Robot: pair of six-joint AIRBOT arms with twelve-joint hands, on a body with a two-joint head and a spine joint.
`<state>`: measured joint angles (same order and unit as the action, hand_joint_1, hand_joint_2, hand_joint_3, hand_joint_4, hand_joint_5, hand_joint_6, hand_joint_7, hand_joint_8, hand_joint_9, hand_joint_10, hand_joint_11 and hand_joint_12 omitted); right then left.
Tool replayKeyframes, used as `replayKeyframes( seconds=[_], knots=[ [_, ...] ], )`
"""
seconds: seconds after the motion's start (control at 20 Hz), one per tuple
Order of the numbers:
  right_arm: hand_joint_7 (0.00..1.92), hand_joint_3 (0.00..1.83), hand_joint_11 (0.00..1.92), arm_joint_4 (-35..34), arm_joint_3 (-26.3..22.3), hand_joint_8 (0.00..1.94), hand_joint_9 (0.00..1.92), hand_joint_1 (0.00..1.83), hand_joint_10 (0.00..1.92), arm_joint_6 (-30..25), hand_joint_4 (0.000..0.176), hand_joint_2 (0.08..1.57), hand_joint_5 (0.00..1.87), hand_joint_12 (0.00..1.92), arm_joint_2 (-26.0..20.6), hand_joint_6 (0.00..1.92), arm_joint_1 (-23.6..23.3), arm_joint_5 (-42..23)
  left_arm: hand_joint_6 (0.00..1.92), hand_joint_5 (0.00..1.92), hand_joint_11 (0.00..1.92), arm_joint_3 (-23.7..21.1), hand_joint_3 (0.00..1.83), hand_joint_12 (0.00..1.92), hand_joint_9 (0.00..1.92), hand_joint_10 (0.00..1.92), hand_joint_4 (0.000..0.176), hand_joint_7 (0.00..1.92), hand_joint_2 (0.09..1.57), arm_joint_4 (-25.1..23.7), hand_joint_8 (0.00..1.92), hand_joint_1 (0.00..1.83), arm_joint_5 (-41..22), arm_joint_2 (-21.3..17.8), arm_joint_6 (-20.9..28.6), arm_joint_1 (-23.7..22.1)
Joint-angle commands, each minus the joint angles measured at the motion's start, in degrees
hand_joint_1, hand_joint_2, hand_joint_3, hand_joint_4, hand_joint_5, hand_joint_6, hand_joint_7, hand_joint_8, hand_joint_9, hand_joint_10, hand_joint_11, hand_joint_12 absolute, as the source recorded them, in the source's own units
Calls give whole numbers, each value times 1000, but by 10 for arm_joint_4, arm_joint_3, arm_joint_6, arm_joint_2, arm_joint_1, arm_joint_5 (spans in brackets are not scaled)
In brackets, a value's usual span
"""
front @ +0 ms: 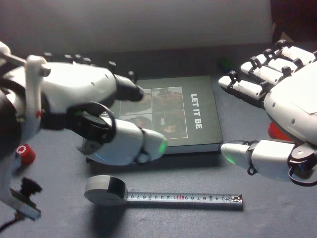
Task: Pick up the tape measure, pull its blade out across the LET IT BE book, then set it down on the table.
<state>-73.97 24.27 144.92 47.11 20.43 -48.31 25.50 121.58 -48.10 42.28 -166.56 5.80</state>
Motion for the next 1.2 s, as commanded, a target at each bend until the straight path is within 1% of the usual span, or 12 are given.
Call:
replayKeyframes(
  seconds=[0.0,0.05,0.1,0.25,0.4,0.45,0.6,0.7,0.85,0.9,0.95,1.15],
  knots=[
    [172,1,0,45,-3,7,148,2,7,-5,145,1136,135,578,-3,6,-7,-24,0,283,0,5,0,589,250,0,34,270,949,-34,0,593,46,-6,-2,0],
    [178,1,0,45,-3,5,164,1,9,-6,145,1136,142,592,-3,5,-7,-24,0,277,0,11,0,583,250,0,6,271,952,-29,0,633,57,-12,-7,3],
    [177,1,0,45,-3,4,170,0,10,-6,145,1137,144,595,-3,5,-7,-25,0,275,0,20,0,603,251,0,0,273,952,-19,1,662,80,-23,-16,9],
    [170,1,0,45,-3,0,163,0,4,-6,145,1137,136,592,-3,1,-7,-25,7,297,12,40,10,707,310,9,0,301,1011,0,2,787,145,-54,-41,26],
    [173,4,0,45,-3,1,170,0,3,-6,144,1149,135,641,-2,0,-7,-27,11,333,47,61,11,735,363,19,0,335,1044,9,9,1048,209,-68,-53,46],
    [193,6,0,45,-3,9,179,0,6,-6,143,1155,140,648,-2,2,-7,-27,10,335,53,64,10,740,366,17,0,342,1048,18,10,1074,214,-71,-53,51],
    [229,5,0,45,-3,12,208,0,11,-5,143,1162,160,679,-2,6,-6,-28,9,373,52,77,3,762,404,13,0,410,1057,103,11,1083,266,-83,-45,86],
    [237,5,0,45,-3,12,210,0,10,-4,144,1164,159,676,-2,4,-6,-29,7,376,84,78,0,782,429,18,0,416,1054,123,9,1099,283,-86,-25,90],
    [235,7,0,45,-3,8,203,0,5,-4,144,1173,165,672,-1,5,-6,-29,8,386,104,89,0,797,447,19,0,452,1041,145,18,1118,389,-85,-23,119],
    [239,5,0,46,-3,6,202,0,3,-4,144,1176,174,683,-1,5,-6,-28,10,393,100,94,0,796,448,18,0,453,1041,145,17,1118,419,-84,-7,133],
    [239,5,0,46,-3,5,202,0,3,-4,144,1177,176,687,-1,5,-6,-28,10,396,98,96,0,796,448,16,0,454,1040,145,16,1115,424,-83,43,152],
    [236,1,0,46,-3,1,206,0,1,-4,144,1177,172,734,-1,1,-6,-28,4,394,59,96,3,784,425,2,0,416,1056,132,0,1090,407,-78,161,183]
  ],
)
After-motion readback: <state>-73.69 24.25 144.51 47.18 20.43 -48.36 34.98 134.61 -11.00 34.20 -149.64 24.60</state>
